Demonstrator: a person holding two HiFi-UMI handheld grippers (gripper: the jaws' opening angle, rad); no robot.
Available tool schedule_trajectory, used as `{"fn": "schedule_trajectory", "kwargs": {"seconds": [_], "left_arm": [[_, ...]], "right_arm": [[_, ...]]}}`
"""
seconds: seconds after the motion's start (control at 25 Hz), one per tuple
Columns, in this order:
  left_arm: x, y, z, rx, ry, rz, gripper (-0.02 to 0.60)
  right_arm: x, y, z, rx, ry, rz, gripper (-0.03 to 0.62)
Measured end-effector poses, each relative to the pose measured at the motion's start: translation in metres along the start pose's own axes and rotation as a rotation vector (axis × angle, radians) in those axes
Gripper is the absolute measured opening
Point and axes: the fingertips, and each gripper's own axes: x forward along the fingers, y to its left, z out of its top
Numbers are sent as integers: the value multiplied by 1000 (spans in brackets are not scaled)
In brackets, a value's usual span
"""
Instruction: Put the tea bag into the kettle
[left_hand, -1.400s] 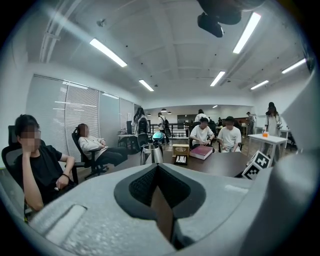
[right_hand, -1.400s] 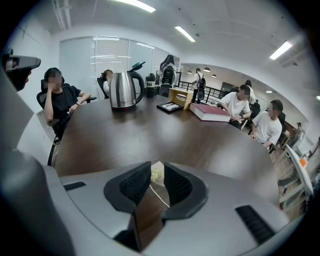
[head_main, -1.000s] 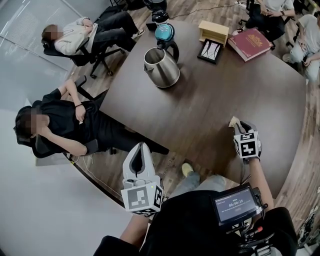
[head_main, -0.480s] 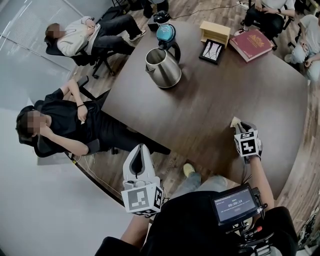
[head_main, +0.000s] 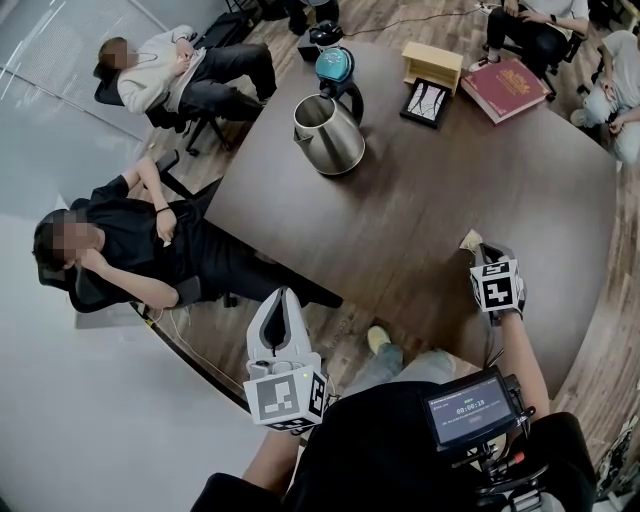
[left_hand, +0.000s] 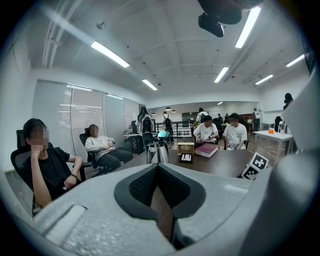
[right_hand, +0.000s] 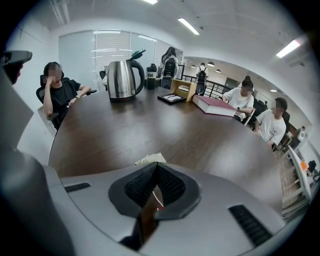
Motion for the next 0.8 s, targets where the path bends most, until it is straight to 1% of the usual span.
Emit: {"fn": "schedule_trajectory", "kwargs": {"seconds": [0.16, 0.2, 0.24, 0.28, 0.48, 0.8], "left_arm": [[-1, 2, -1, -1, 3, 7, 5], [-1, 3, -1, -2, 4, 8, 5], [-1, 3, -1, -2, 4, 9, 5], [-2, 3, -1, -2, 5, 10, 5], [-4, 5, -1, -3, 9, 19, 5], [-7, 7, -2, -7, 14, 30, 5]], "right_arm": [[-3, 1, 7, 2, -27, 5, 12], [-3, 2, 9, 0, -34, 9, 31], [-3, 2, 11, -2, -39, 11, 80], [-2, 1, 12, -2, -40, 11, 87], [4, -1, 14, -15, -36, 0, 83], [8, -3, 16, -21, -24, -1, 12]]}}
